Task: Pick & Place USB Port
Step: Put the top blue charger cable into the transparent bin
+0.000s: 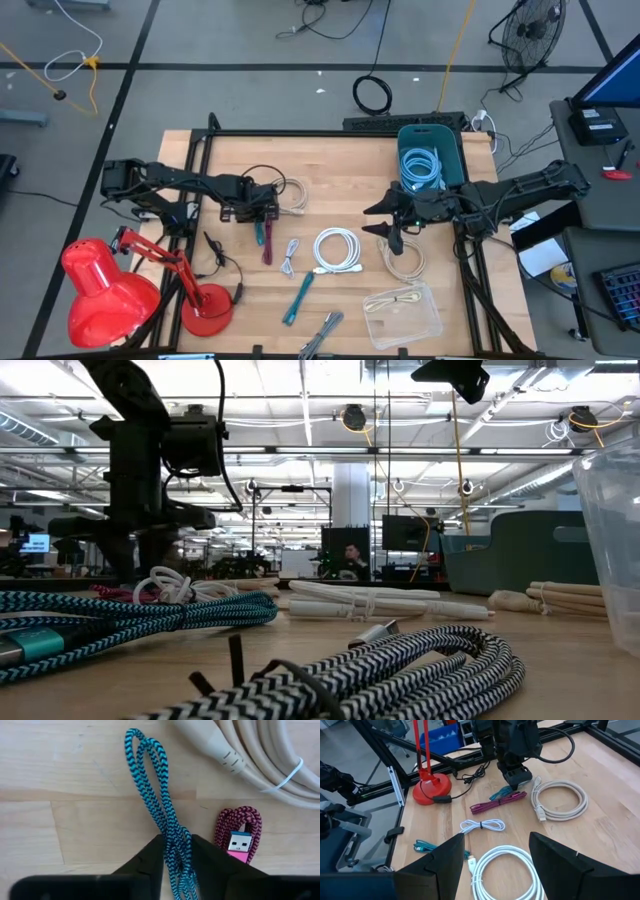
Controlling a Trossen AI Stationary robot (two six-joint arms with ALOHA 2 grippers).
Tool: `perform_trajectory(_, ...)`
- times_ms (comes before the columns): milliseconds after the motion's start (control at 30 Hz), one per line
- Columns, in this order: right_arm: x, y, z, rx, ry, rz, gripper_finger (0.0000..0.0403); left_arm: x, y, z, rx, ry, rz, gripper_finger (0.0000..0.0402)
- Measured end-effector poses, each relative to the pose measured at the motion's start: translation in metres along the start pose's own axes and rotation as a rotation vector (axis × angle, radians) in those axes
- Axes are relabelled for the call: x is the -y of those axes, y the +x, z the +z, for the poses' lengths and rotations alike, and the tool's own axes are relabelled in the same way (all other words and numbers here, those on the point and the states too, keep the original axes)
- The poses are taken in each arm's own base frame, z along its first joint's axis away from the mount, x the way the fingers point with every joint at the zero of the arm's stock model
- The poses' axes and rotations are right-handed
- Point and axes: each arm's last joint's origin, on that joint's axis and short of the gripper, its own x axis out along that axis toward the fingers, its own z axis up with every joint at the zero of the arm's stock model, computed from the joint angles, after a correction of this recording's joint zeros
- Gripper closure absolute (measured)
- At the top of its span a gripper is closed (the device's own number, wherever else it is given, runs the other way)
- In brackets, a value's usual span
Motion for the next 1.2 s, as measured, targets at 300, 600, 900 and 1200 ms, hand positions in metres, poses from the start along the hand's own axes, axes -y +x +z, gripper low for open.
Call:
perform_trajectory(300, -0.001, 0.000, 0.003, 0.030, 0.023, 0.014, 0.0188, 0.002, -0.001, 0.000, 0.014, 0.010, -0.016, 0.0392)
perform_trajectory(600, -0.001, 0.000, 0.003, 0.025, 0.171, 0.021, 0.0188, 0.000, -0.006, -0.003, -0.037, 0.062, -0.033, 0.0390)
perform_trajectory(900, -0.001, 0.003, 0.005, 0.033, 0.313, 0.084, 0.0188, -0.009, -0.046, -0.005, 0.055, 0.055, -0.216, 0.0393)
perform_trajectory(1200, 0.021, 0.031, -0.016, 0.186, 0.646, 0.405, 0.0188, -0.013, -0.101, -0.016, 0.229, 0.086, -0.631, 0.0394)
